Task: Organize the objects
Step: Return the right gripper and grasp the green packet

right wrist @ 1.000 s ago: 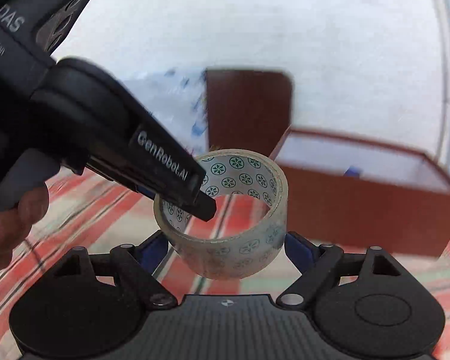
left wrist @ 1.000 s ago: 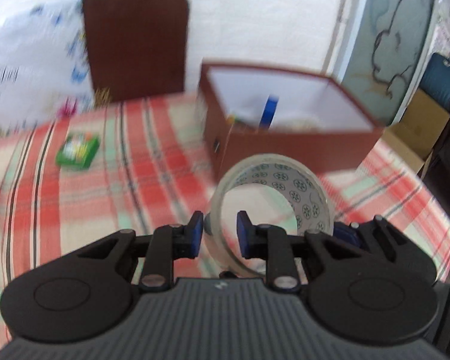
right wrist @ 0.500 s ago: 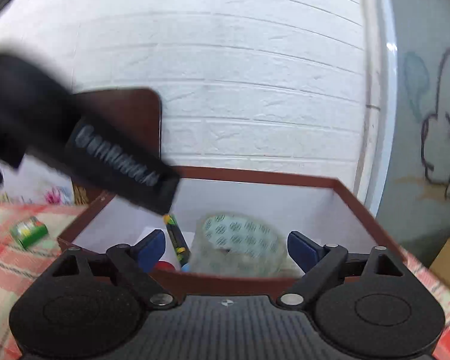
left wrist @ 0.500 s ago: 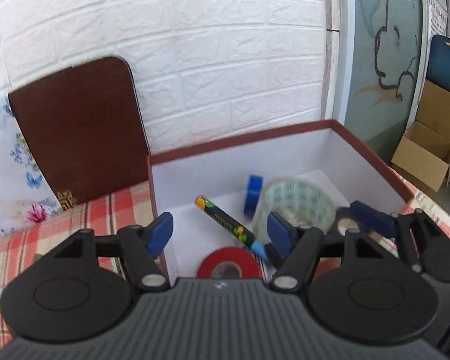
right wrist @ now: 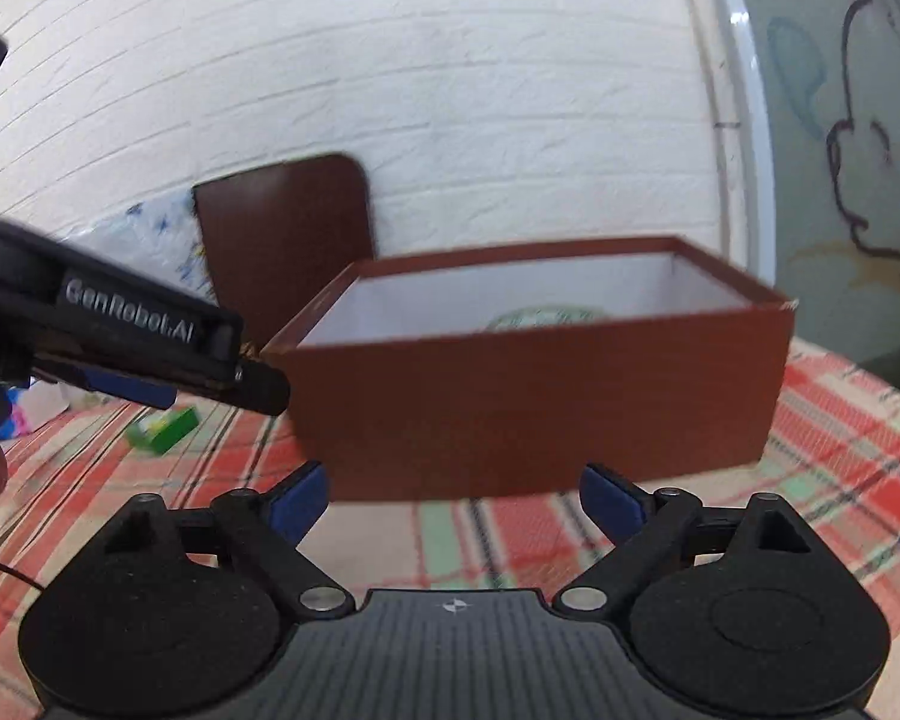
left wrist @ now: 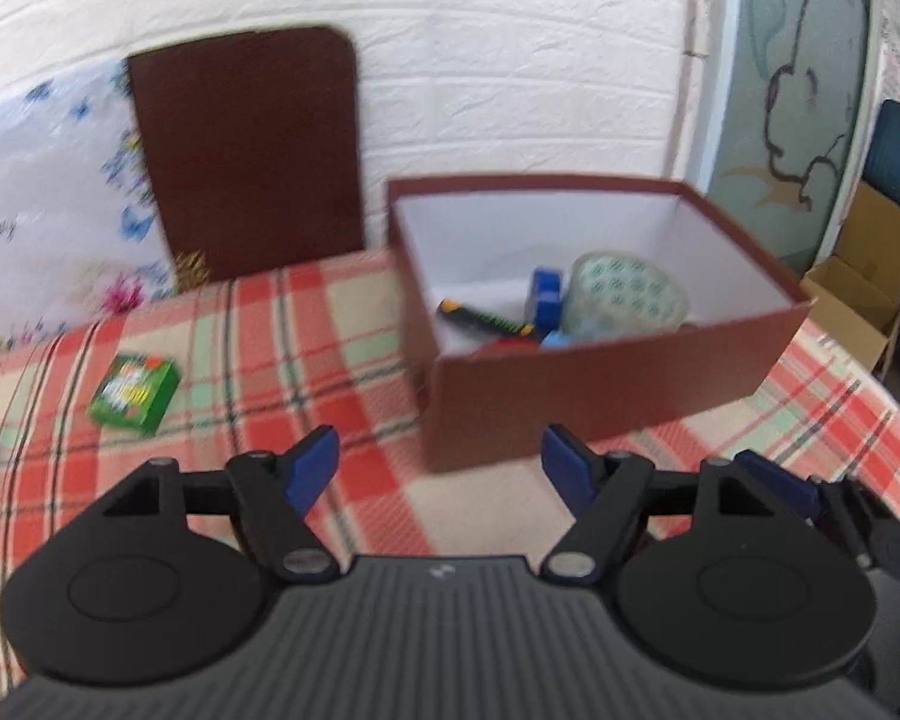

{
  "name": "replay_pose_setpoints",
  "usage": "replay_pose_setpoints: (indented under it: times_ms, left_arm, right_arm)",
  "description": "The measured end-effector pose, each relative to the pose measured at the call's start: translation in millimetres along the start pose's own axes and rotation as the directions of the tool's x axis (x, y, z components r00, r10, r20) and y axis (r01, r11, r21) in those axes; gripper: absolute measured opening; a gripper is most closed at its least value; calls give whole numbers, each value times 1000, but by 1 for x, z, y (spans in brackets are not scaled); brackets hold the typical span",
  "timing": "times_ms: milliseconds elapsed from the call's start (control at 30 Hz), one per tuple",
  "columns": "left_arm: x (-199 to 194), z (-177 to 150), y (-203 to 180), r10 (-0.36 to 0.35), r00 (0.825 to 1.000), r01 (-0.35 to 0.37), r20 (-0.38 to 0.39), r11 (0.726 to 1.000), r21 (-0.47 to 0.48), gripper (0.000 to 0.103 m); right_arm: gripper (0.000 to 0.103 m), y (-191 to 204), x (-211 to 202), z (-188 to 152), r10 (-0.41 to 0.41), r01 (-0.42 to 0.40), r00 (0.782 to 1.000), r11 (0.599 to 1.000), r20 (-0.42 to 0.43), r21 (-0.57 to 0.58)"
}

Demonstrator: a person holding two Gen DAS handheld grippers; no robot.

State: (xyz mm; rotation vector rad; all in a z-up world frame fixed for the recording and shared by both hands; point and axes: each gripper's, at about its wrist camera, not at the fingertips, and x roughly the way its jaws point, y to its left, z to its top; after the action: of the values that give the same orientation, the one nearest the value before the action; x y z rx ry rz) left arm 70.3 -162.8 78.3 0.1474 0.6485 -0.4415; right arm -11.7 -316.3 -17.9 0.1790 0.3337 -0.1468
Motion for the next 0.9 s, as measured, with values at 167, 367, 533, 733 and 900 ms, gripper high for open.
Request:
replay_pose_setpoints:
  times_ms: [167, 367, 533, 733, 900]
  left_arm:
    - [6, -38, 46, 106, 990, -111, -96, 992, -52, 76]
    - [6, -68, 119, 217, 963, -243, -162, 956, -166, 76]
    - [8, -79, 172, 297, 936, -339, -187, 906, -255, 76]
    - [5, -98, 216, 395, 911, -412, -119, 864, -290, 94]
    - [2, -112, 219, 399, 916, -389, -34, 866, -315, 97]
  right_arm:
    - [73, 31, -2, -11, 89, -92, 992, 995, -87, -40]
    - [39, 65, 10, -21, 171, -191, 964, 978, -205, -78]
    - [41, 87, 18, -23, 174, -210, 955, 969, -239, -132]
    - [44, 112, 34, -23, 196, -254, 941, 949, -277, -189]
    - [58, 139, 71, -12, 243, -305, 933, 926, -266, -224]
